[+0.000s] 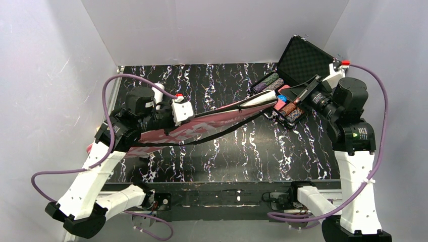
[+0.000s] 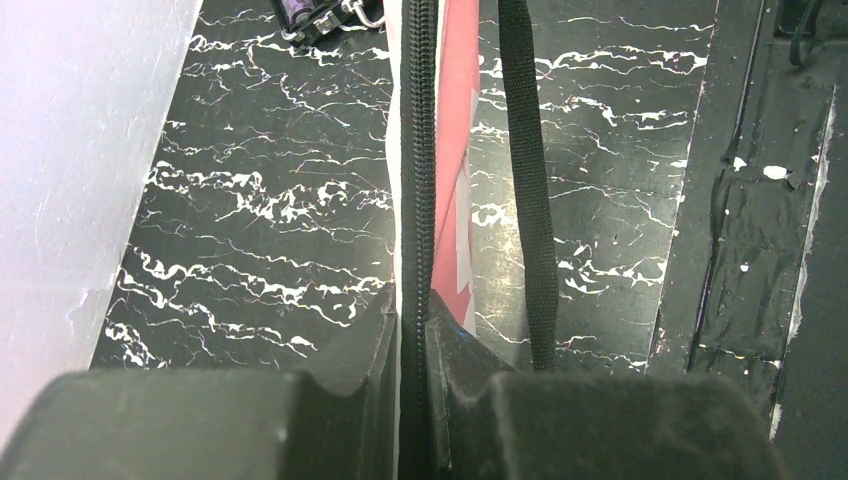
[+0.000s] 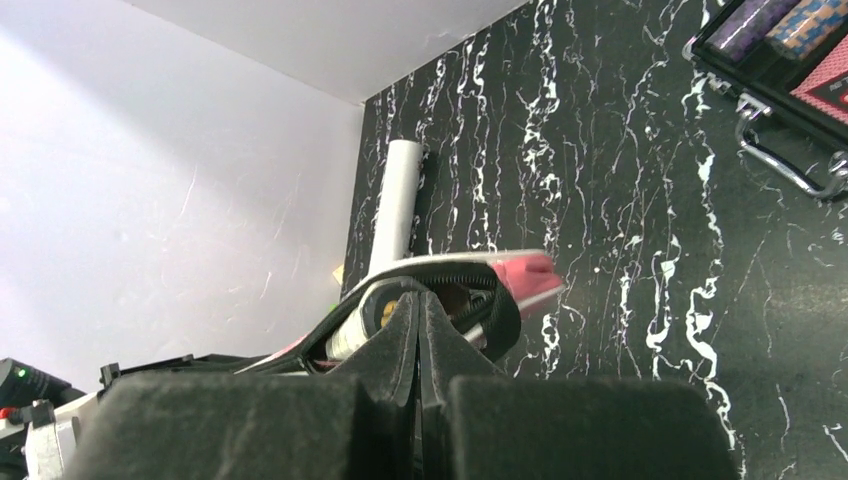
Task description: Pack up the badminton gear
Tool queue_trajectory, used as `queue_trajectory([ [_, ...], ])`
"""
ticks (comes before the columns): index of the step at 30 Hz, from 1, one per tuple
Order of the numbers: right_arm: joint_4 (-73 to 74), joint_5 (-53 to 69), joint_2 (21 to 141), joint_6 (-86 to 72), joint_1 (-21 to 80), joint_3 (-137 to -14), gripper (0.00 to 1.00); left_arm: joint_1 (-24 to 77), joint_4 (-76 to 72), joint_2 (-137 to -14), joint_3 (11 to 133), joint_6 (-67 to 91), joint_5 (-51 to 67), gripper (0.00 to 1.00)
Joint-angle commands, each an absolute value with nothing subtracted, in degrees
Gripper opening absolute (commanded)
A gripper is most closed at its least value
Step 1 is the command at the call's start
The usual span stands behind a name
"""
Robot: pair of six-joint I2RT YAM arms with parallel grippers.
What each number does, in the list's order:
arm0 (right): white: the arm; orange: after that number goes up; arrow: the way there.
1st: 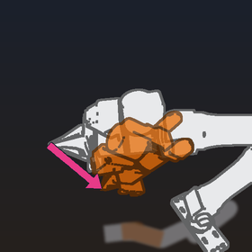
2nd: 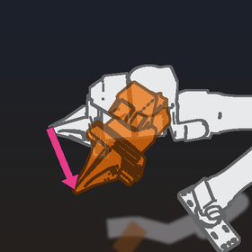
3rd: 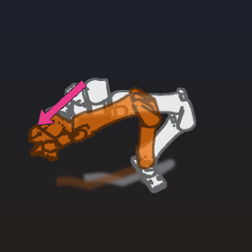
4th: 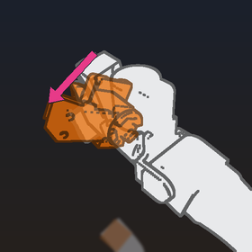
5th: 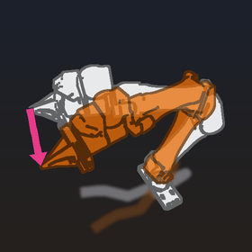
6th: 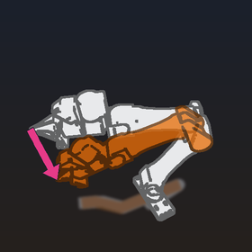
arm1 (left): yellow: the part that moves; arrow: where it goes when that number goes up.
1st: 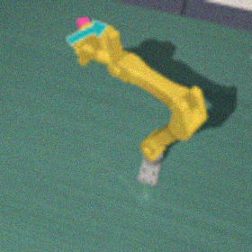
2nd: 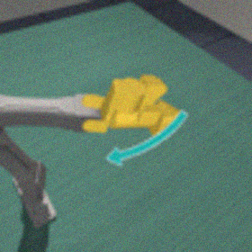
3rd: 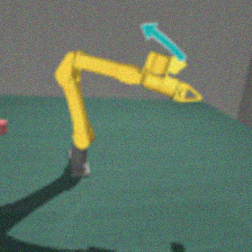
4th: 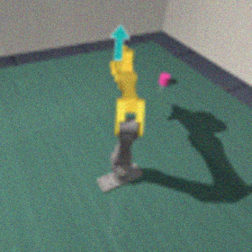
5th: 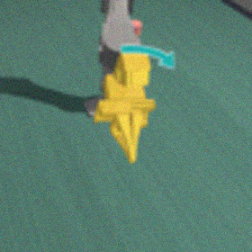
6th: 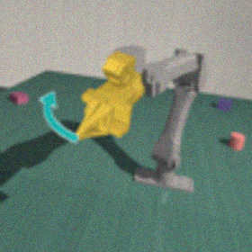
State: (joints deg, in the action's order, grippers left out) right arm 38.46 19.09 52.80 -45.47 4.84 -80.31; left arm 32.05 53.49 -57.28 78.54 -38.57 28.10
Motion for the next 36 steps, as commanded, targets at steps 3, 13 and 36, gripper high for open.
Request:
queue_trajectory([
  [3,34.10,20.04,49.62,-46.59,6.43,-76.47,0.01,32.16,49.02,-55.99,81.03,-38.86,29.79,0.00],
  [13,34.25,16.81,50.74,-45.18,12.07,-76.09,0.01,32.17,49.01,-55.58,80.43,-38.74,30.15,0.00],
  [36,38.55,11.36,53.72,-41.76,12.22,-83.35,0.01,32.17,49.56,-55.13,80.35,-39.88,29.97,0.00],
])
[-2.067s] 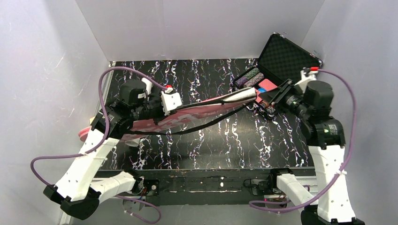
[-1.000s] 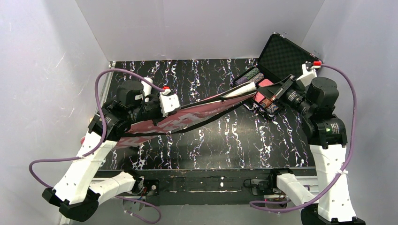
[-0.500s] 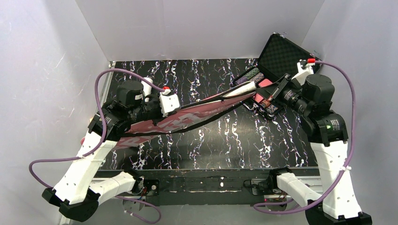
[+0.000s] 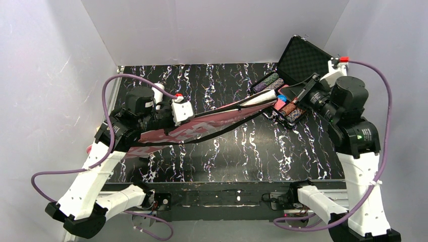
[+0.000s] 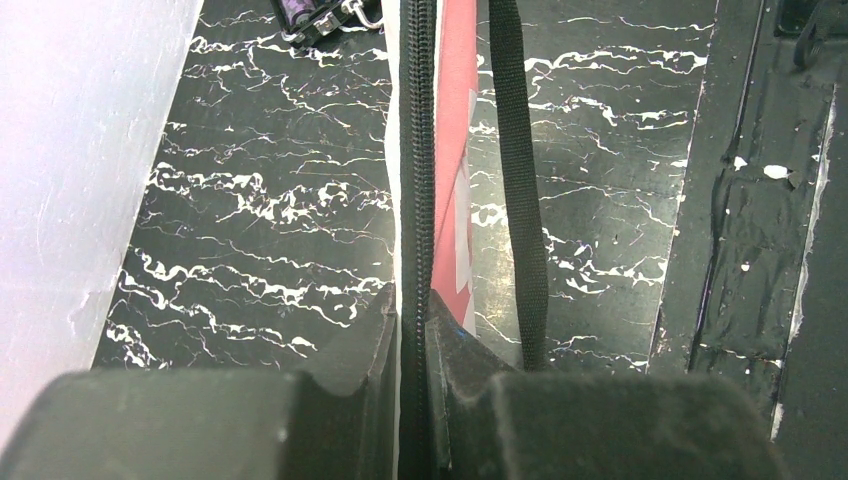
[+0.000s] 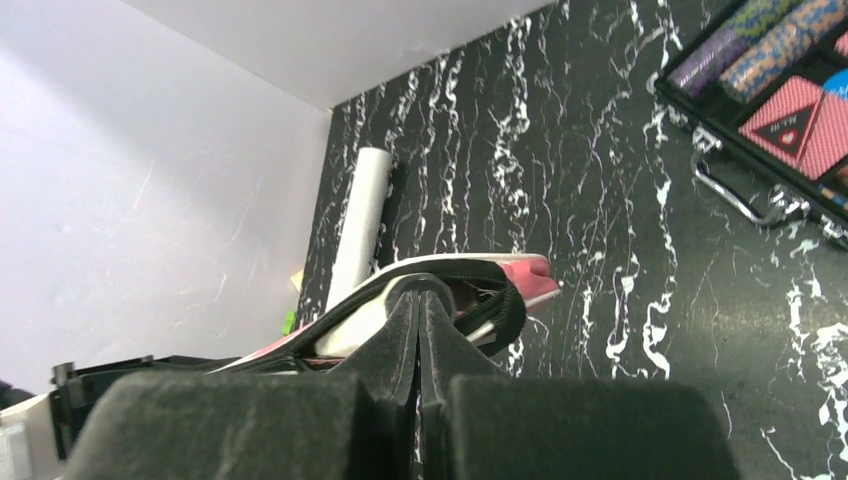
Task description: Pack up the badminton gear
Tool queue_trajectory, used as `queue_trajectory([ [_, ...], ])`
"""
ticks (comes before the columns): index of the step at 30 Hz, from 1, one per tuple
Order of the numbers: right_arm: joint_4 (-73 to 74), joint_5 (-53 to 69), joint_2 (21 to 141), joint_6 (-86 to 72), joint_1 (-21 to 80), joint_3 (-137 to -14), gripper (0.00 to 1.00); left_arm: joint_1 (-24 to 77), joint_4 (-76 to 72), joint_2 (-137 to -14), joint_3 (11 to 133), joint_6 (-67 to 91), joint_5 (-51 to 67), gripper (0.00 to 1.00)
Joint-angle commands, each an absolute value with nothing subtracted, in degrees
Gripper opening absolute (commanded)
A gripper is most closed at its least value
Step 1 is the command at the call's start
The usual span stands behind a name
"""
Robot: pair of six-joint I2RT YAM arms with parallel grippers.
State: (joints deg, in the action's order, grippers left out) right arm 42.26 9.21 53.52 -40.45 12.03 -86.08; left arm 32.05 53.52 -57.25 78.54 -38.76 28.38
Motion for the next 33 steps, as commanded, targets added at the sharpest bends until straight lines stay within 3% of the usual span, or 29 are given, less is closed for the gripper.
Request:
queue_trajectory([
  [1,38.30,11.60,53.52,-41.99,12.22,-82.65,0.01,32.17,49.55,-55.15,80.42,-39.83,29.97,0.00],
  [9,36.74,14.39,53.77,-42.93,12.98,-79.57,0.01,32.15,49.61,-55.46,80.52,-39.59,30.83,0.00],
  [16,35.20,10.28,54.22,-43.39,20.70,-75.59,0.01,32.17,49.66,-55.65,80.59,-39.38,31.28,0.00],
  [21,38.47,4.87,54.81,-41.48,22.85,-76.56,0.01,32.17,49.78,-55.67,80.76,-39.36,31.38,0.00],
  [24,46.29,-3.97,55.89,-37.13,22.76,-83.10,0.01,32.17,49.99,-55.35,80.53,-39.45,31.37,0.00],
  [28,52.95,-10.16,58.70,-33.17,22.76,-95.56,0.26,32.17,50.14,-55.19,80.31,-39.78,31.41,0.00],
  [33,52.43,-5.44,60.17,-33.74,22.74,-98.90,0.28,32.17,50.16,-55.53,80.76,-39.52,31.66,0.00],
])
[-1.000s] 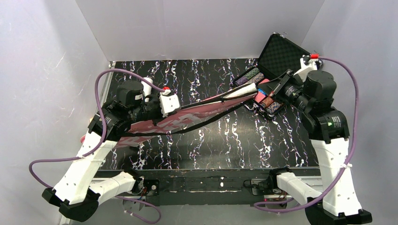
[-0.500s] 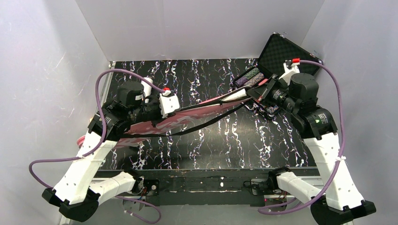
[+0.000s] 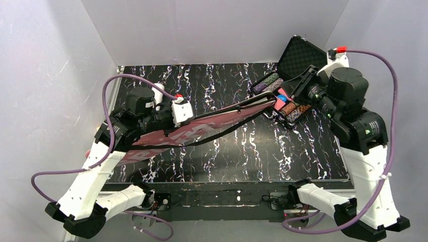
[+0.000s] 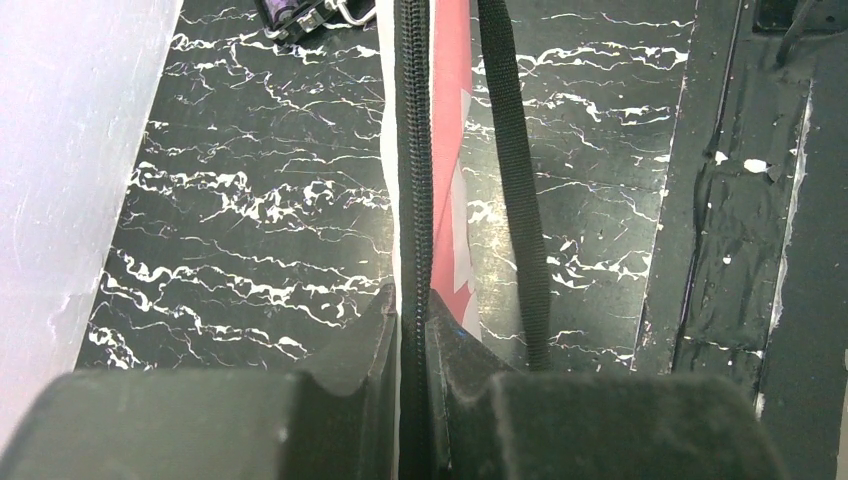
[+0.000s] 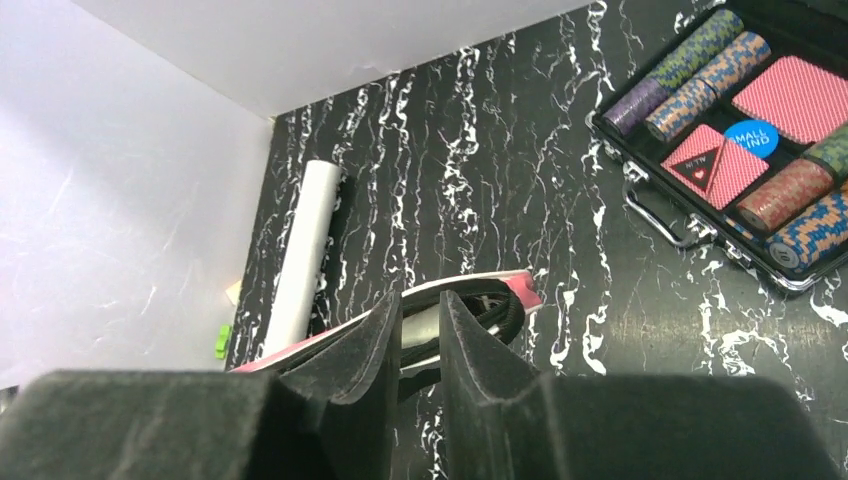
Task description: Pack up the badminton gear
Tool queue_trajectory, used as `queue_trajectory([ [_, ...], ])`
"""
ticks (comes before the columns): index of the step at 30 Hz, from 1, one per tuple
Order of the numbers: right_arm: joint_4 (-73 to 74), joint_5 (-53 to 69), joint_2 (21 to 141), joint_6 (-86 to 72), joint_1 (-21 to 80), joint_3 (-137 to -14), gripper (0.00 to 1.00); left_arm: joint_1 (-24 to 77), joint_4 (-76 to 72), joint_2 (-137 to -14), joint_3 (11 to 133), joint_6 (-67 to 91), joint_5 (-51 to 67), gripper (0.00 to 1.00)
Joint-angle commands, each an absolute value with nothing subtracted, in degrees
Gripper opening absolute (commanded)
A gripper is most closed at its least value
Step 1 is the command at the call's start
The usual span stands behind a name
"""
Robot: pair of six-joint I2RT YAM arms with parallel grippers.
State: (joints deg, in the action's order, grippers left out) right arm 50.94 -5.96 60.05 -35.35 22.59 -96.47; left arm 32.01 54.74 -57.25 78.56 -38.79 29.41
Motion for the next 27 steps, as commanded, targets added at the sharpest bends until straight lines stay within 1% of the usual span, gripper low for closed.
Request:
queue_trajectory([
  [1,51.49,-3.56,59.82,-34.34,22.78,-98.09,0.29,32.17,50.18,-55.63,80.69,-39.45,31.64,0.00],
  [3,47.92,2.91,58.36,-36.14,22.75,-95.23,0.36,32.17,50.10,-55.80,80.82,-39.31,31.35,0.00],
  [5,43.67,12.03,57.44,-39.04,22.76,-92.11,0.50,32.17,49.95,-56.06,81.04,-39.20,30.80,0.00],
  [7,40.79,21.42,57.54,-42.56,22.81,-90.06,0.62,32.17,49.62,-56.47,81.33,-39.07,30.16,0.00],
  [9,37.50,28.27,56.45,-45.87,23.08,-87.00,0.70,32.17,49.36,-56.89,81.76,-38.95,29.74,0.00],
  [12,31.32,31.35,52.81,-50.46,23.28,-80.20,0.72,32.17,48.89,-57.08,81.92,-38.77,29.38,0.00],
  [16,28.58,32.31,50.23,-51.48,24.16,-73.64,0.72,32.15,48.46,-57.73,82.46,-37.89,29.27,0.00],
  [21,25.65,27.53,48.69,-50.80,26.09,-69.61,0.71,32.17,48.34,-58.50,83.89,-36.24,30.25,0.00],
  [24,18.81,23.03,46.68,-52.20,26.86,-64.87,0.71,32.17,48.40,-58.63,84.19,-35.80,30.88,0.00],
  [27,11.93,21.60,47.33,-53.48,27.71,-61.52,0.71,32.12,48.84,-58.71,84.50,-35.90,31.02,0.00],
])
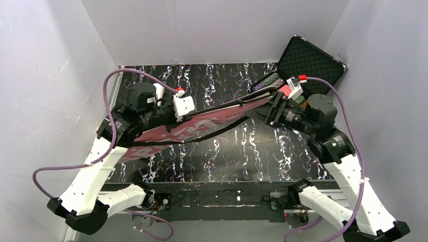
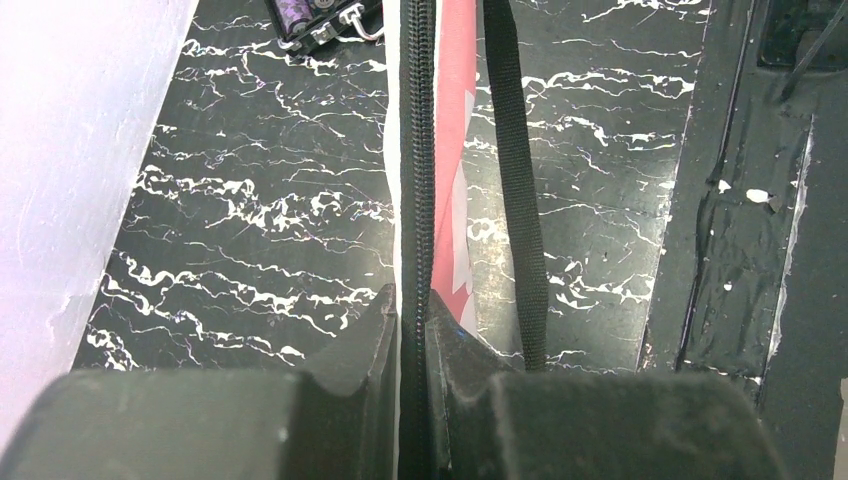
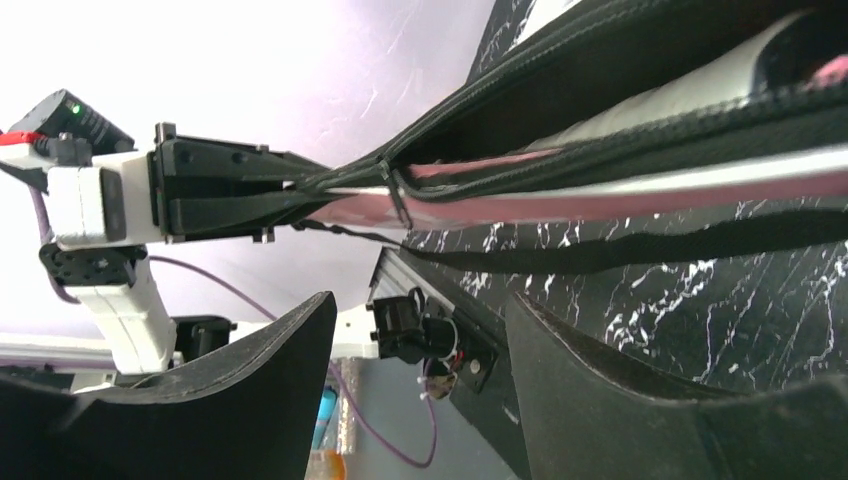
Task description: Pack up the badminton gear
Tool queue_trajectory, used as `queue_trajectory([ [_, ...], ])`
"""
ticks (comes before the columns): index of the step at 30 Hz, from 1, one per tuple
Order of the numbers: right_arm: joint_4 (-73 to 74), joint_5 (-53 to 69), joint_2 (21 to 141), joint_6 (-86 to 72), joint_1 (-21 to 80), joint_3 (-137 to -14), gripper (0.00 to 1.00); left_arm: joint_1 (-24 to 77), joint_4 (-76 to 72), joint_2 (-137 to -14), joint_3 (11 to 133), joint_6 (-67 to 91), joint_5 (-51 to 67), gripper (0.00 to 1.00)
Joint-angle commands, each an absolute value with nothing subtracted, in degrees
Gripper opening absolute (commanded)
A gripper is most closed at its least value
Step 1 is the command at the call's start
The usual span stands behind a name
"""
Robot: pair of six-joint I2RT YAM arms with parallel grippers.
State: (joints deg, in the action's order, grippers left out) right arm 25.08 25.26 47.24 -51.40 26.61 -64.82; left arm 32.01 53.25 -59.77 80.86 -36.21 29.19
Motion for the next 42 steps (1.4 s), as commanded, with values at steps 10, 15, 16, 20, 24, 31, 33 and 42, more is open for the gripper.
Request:
queue_trajectory([
  [10,2.15,18.37,51.15,-54.35,29.86,-60.48,0.64,32.26,49.61,-58.41,84.42,-35.88,31.80,0.00],
  [15,2.34,17.78,52.16,-54.32,30.35,-61.23,0.55,32.26,49.63,-58.42,84.16,-35.85,32.03,0.00],
  [16,2.54,17.37,52.14,-54.32,30.59,-61.33,0.52,32.26,49.64,-58.45,84.22,-35.74,32.20,0.00],
  [20,1.90,16.54,51.93,-54.66,31.50,-60.93,0.45,32.26,49.59,-58.62,84.36,-35.35,32.99,0.00],
  [24,0.74,16.18,52.44,-55.17,32.60,-60.56,0.42,32.43,49.61,-58.82,84.30,-35.45,33.13,0.00],
  [31,0.53,15.36,52.82,-55.32,33.87,-60.08,0.28,32.70,50.03,-58.44,83.61,-35.83,32.96,0.00],
  [33,0.53,14.94,52.38,-55.14,33.97,-59.95,0.20,32.76,50.23,-58.32,83.65,-36.01,32.91,0.00],
  [42,5.38,11.60,49.51,-51.23,33.85,-62.25,0.01,32.95,50.58,-57.86,82.91,-36.42,32.72,0.00],
])
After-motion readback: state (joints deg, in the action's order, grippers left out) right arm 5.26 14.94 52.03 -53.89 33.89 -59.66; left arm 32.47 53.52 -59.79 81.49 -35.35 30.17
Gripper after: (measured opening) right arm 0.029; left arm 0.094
